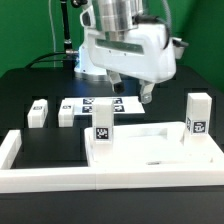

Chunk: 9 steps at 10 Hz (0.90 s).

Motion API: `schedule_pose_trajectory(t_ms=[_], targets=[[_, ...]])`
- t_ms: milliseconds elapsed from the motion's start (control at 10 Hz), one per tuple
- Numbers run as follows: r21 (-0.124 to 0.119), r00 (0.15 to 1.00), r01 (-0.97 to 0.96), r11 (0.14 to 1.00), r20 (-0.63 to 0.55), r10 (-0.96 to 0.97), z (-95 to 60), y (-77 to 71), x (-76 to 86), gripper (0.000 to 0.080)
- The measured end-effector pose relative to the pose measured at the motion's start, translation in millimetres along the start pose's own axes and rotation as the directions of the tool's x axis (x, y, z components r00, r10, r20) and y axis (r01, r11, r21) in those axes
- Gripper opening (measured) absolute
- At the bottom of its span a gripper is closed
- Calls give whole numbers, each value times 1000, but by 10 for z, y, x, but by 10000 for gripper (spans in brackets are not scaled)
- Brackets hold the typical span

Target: Assemble desk

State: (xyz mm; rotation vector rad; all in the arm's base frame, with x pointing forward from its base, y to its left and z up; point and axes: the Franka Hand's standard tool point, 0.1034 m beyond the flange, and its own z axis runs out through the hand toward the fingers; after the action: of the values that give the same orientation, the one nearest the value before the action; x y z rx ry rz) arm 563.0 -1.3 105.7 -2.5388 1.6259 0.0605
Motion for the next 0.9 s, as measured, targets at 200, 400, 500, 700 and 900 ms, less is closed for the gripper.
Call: schedule_pose_trajectory(t_ms=[200,400,500,700,900], targets=[[6,999,-41,999,-15,42,185,247,-75,649],[2,999,-39,999,-29,39,297,311,-103,649],[3,999,-37,999,-29,37,289,302,-99,649],[1,999,-37,999,-29,37,296,308,-100,649],[-3,999,-35,999,-28,35,324,319,-114,649]])
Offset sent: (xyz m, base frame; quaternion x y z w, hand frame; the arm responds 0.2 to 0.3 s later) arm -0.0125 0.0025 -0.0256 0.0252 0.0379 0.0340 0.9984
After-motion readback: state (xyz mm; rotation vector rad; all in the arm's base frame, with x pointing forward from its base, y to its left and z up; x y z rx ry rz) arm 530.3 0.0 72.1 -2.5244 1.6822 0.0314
